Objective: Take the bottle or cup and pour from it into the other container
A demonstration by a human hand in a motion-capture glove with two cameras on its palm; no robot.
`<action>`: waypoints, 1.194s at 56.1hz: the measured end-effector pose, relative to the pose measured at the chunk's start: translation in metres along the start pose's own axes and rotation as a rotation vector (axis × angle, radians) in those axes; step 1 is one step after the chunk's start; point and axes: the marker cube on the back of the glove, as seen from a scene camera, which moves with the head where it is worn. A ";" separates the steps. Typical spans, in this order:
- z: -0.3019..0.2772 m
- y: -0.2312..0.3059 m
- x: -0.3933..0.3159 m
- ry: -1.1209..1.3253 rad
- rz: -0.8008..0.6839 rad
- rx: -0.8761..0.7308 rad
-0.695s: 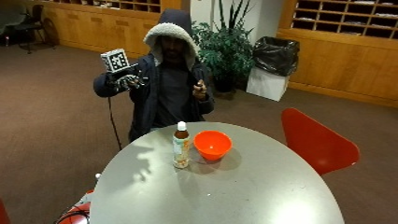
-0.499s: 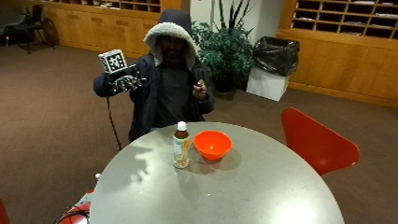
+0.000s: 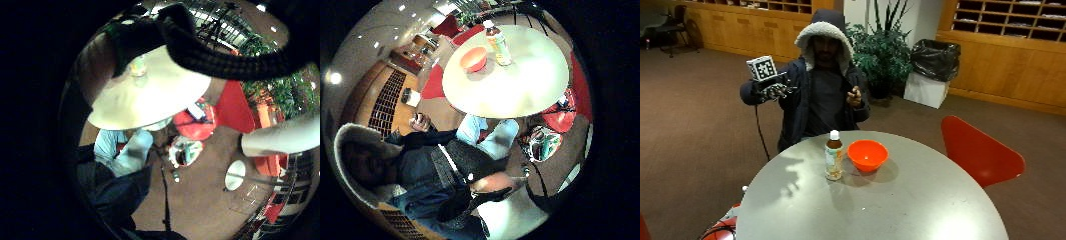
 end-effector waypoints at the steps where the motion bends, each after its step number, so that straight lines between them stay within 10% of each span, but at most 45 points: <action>1: 0.000 0.000 0.000 0.000 0.005 -0.003; 25: 0.019 -0.063 -0.009 0.035 0.207 0.107; 30: 0.025 -0.070 -0.008 0.035 0.002 -0.016; 67: 0.121 -0.201 -0.002 -0.105 0.053 -0.084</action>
